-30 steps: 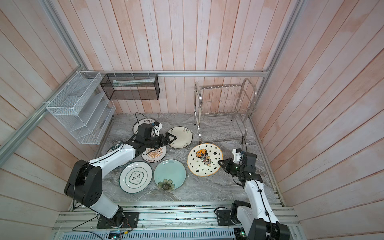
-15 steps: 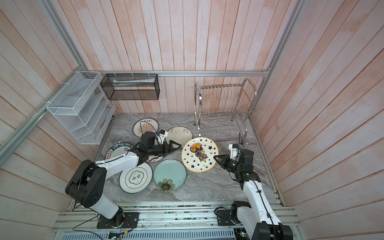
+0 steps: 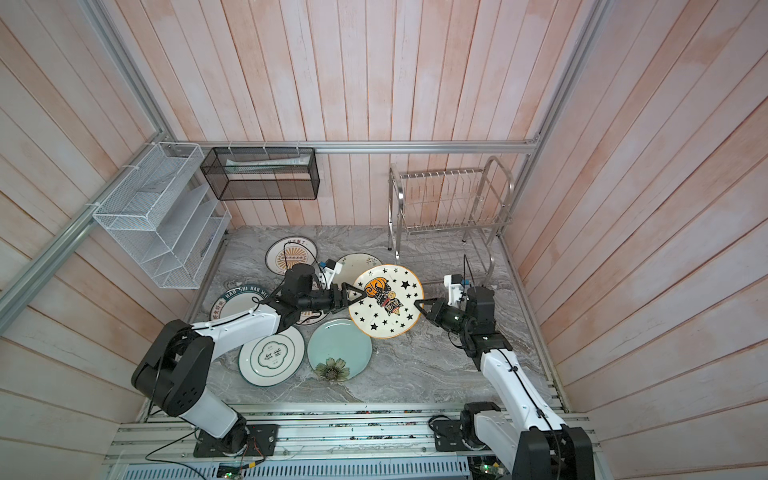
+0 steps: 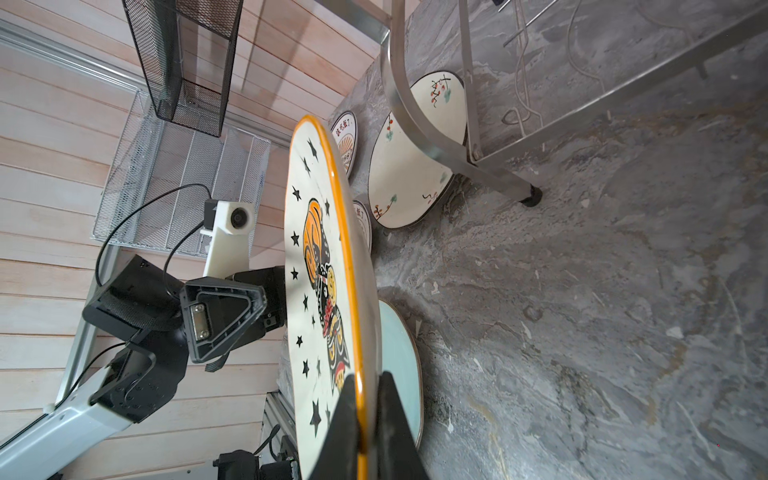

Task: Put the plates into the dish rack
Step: 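Pinch and tilt up the star plate rim with the right gripper while the left approaches, then raise the star plate upright with the right gripper while the left grasps its rim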

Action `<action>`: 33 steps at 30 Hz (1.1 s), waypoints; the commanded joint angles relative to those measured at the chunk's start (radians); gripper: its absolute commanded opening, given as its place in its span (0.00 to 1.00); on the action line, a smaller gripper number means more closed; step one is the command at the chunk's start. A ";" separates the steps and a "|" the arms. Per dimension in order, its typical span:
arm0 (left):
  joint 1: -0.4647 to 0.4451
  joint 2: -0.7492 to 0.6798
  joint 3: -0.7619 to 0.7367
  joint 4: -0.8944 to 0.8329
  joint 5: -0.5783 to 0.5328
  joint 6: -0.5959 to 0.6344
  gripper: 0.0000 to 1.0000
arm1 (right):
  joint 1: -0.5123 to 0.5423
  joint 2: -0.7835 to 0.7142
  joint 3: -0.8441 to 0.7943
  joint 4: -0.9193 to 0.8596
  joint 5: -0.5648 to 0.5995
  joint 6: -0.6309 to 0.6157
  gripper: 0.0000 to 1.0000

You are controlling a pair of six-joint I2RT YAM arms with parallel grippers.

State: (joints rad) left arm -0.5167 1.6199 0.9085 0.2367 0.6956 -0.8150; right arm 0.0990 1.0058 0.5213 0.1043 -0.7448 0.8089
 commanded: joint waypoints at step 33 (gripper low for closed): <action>0.007 -0.062 0.011 0.070 0.051 -0.004 0.00 | 0.099 0.065 0.096 0.301 0.050 0.065 0.00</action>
State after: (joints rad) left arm -0.4862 1.5810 0.9119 0.2855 0.7452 -0.8837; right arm 0.1646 1.0920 0.5468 0.2756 -0.6701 0.8406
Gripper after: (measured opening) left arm 0.071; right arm 0.079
